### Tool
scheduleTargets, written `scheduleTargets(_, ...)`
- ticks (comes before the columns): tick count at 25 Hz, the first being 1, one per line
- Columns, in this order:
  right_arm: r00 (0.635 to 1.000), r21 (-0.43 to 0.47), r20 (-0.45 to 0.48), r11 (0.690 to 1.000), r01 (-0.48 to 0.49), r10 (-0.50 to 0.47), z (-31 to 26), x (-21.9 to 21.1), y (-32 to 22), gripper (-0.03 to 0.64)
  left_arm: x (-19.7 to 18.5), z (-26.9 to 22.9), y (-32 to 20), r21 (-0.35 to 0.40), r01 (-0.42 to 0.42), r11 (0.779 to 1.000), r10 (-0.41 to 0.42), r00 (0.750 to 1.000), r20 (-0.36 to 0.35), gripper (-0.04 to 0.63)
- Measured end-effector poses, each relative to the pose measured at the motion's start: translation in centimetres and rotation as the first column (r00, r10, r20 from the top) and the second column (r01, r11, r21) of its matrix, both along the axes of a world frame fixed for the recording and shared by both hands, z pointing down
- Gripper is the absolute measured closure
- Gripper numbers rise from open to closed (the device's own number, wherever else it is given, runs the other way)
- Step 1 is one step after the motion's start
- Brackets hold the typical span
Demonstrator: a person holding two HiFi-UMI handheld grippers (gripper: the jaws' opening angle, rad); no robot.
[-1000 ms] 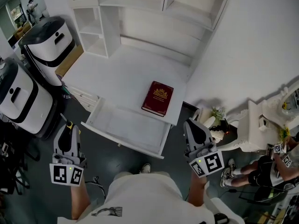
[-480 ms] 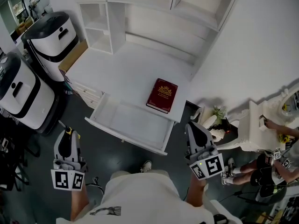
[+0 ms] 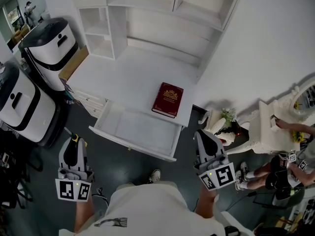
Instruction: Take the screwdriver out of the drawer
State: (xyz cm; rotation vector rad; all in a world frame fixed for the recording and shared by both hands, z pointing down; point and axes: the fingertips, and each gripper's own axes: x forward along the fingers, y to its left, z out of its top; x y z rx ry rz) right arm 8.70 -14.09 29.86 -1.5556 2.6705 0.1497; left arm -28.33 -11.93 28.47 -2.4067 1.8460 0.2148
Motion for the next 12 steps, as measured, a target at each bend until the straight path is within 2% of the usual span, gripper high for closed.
scheduleTargets(12, 1.000, -0.001, -0.016, 1.000, -0.021, 0.021, 0.6, 0.1, 2.0, 0.607, 0.9, -0.2, 0.7, 0.018, -0.041, 0.999, 0.041, 0.999, 0.000, 0.515)
